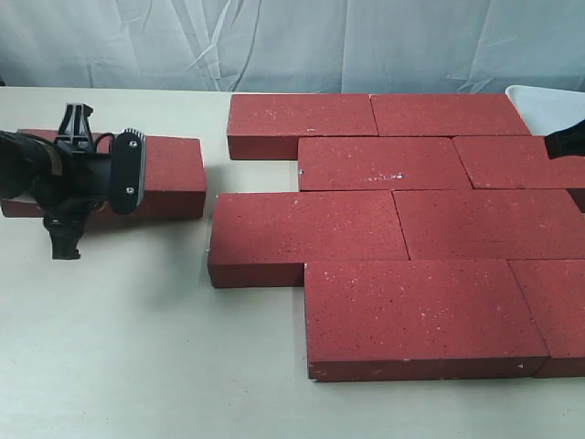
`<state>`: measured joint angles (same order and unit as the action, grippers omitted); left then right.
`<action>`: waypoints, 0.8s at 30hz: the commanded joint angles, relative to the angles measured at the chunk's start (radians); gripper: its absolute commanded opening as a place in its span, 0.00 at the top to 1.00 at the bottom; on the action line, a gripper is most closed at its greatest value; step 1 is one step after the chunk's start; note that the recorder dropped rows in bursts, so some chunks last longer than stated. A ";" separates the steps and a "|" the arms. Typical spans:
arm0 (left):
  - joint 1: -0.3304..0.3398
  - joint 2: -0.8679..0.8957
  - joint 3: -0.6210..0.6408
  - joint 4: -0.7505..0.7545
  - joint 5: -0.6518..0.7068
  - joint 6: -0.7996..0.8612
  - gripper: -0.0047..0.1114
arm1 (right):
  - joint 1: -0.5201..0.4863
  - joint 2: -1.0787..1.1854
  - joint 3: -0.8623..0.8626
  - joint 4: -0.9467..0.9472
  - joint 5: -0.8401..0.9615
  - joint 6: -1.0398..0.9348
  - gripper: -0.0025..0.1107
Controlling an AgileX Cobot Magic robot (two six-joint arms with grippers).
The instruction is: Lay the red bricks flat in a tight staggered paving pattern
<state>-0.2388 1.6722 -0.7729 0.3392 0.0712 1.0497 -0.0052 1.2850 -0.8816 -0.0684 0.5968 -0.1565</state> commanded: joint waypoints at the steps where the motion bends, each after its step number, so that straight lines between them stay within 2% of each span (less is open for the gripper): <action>1: -0.002 -0.002 0.028 0.029 -0.092 0.010 0.96 | -0.006 -0.006 0.001 0.000 -0.009 0.000 0.99; 6: -0.002 0.068 0.028 0.138 -0.138 0.005 0.94 | -0.006 -0.006 0.001 0.000 -0.009 0.000 0.99; 7: -0.002 0.086 0.028 0.153 -0.145 0.005 0.90 | -0.006 -0.006 0.001 0.000 -0.009 0.000 0.99; 9: -0.002 0.099 0.028 0.177 -0.156 0.005 0.80 | -0.006 -0.006 0.001 0.000 -0.006 0.000 0.99; 10: -0.002 0.101 0.025 0.178 -0.154 0.005 0.62 | -0.006 -0.006 0.001 0.000 -0.006 0.000 0.99; 12: 0.001 0.085 0.021 0.173 -0.126 0.005 0.46 | -0.006 -0.006 0.001 0.000 -0.006 0.000 0.99; 14: 0.016 0.045 0.018 0.166 -0.103 0.003 0.36 | -0.006 -0.006 0.001 0.000 -0.006 0.000 0.99; 15: 0.025 0.017 0.018 0.151 -0.088 0.001 0.36 | -0.006 -0.006 0.001 0.000 -0.006 0.000 0.99; 17: 0.057 -0.066 0.018 0.068 -0.049 -0.002 0.36 | -0.006 -0.006 0.001 0.000 -0.006 0.000 0.99; 19: 0.121 -0.149 0.018 -0.161 -0.039 -0.081 0.44 | -0.006 -0.006 0.001 0.000 -0.006 0.000 0.99; 21: 0.204 -0.164 0.010 -0.432 -0.071 -0.213 0.72 | -0.006 -0.006 0.001 0.000 -0.006 0.000 0.99; 22: 0.244 -0.147 -0.017 -0.597 -0.042 -0.294 0.93 | -0.006 -0.006 0.001 0.000 -0.008 0.000 0.99; 24: 0.294 -0.113 -0.069 -0.700 0.101 -0.340 0.94 | -0.006 -0.006 0.001 0.000 -0.008 0.000 0.99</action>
<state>-0.0020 1.5229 -0.7885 -0.1514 0.0401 0.8075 -0.0052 1.2850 -0.8816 -0.0684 0.5968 -0.1565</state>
